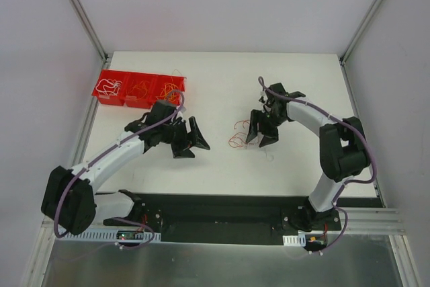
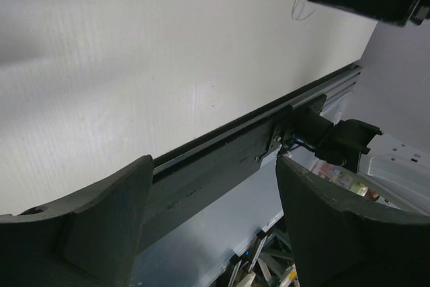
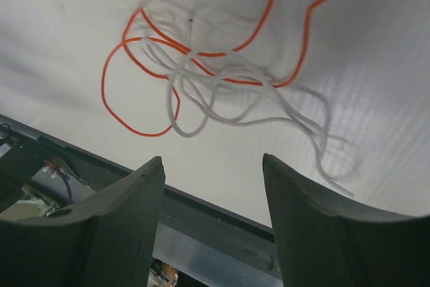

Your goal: Untangle the cables

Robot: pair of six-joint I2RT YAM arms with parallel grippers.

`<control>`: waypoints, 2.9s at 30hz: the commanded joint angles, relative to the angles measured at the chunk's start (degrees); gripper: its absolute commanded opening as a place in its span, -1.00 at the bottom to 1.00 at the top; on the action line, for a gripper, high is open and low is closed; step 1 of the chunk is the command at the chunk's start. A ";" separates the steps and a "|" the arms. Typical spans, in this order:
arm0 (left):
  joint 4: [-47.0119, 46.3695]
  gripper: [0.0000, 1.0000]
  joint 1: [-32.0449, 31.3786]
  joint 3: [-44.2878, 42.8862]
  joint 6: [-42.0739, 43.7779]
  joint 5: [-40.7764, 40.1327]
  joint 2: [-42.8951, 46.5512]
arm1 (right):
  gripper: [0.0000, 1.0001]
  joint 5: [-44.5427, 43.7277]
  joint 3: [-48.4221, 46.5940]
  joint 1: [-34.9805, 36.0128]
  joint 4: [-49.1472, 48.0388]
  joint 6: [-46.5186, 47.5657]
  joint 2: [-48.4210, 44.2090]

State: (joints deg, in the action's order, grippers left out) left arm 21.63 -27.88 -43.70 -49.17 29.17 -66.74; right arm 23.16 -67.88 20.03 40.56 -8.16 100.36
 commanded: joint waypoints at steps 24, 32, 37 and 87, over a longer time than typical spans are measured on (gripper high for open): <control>-14.60 0.17 -8.42 -30.82 -16.92 12.14 -48.48 | -0.99 3.56 11.01 3.26 -12.34 -1.77 -8.33; -14.60 -0.31 -10.00 -29.25 -18.07 11.96 -49.19 | -0.99 4.70 10.57 2.29 -11.99 -1.68 -9.91; -14.25 -0.91 -9.57 -29.60 -16.40 9.60 -46.91 | -0.99 3.31 10.66 1.94 -10.85 -0.63 -10.44; 13.60 0.61 -7.09 -29.50 13.74 -13.50 -30.91 | -0.99 -7.43 11.80 -4.74 -0.30 0.95 -31.80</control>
State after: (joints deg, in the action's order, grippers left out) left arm 28.73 -33.06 -68.49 -40.88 27.46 -97.47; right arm 16.67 -54.33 15.40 38.33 -7.25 69.93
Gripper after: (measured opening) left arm 0.797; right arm 0.016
